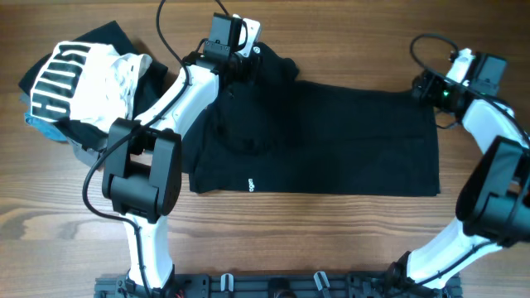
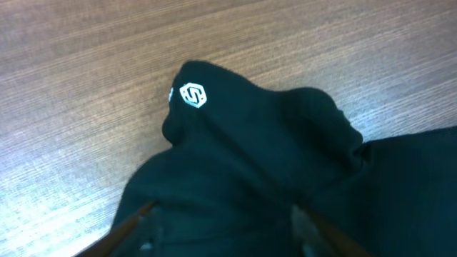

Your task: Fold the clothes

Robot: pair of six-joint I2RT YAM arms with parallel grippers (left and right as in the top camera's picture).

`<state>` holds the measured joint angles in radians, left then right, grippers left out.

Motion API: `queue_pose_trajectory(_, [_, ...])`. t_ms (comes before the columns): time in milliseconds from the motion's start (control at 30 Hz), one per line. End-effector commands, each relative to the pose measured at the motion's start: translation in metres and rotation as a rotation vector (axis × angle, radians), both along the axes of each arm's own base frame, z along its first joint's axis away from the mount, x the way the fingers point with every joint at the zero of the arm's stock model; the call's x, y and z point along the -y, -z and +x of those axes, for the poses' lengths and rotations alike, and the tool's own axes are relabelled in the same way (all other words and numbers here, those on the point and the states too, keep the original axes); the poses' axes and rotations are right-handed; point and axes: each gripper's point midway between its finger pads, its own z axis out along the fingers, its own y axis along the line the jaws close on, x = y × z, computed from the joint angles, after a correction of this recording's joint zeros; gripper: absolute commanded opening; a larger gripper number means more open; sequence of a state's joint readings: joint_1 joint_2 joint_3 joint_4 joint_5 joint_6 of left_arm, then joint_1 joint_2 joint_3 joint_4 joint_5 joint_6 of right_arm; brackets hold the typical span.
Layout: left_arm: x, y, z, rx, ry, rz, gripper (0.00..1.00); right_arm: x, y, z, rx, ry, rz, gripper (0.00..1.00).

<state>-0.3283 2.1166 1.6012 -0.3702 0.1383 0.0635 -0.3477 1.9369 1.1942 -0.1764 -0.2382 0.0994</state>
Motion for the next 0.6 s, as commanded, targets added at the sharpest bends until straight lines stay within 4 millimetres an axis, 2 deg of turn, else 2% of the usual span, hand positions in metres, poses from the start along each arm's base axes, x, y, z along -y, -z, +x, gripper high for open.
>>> queue_pose_trajectory(0, [0.0,-0.012,-0.003,0.01,0.0,0.001,0.68,0.018,0.019,0.01,-0.01,0.037,-0.084,0.84])
queue_pose_trajectory(167, [0.0,-0.012,-0.003,0.007,0.0,0.002,0.69,0.028,0.044,0.01,-0.038,0.066,-0.114,0.82])
queue_pose_trajectory(267, [0.0,-0.012,-0.003,0.011,0.0,0.001,0.7,0.025,0.059,0.007,-0.067,0.058,-0.097,0.77])
queue_pose_trajectory(367, [-0.001,-0.014,0.0,0.023,-0.003,-0.002,0.71,0.009,0.068,0.006,-0.074,0.005,-0.022,0.66])
queue_pose_trajectory(467, [0.0,-0.016,0.003,0.035,-0.003,-0.006,0.72,-0.011,0.067,0.005,-0.064,-0.07,0.063,0.56])
queue_pose_trajectory(567, [0.001,-0.017,0.004,0.042,-0.003,-0.009,0.72,-0.019,0.068,-0.002,-0.09,-0.096,0.094,0.29])
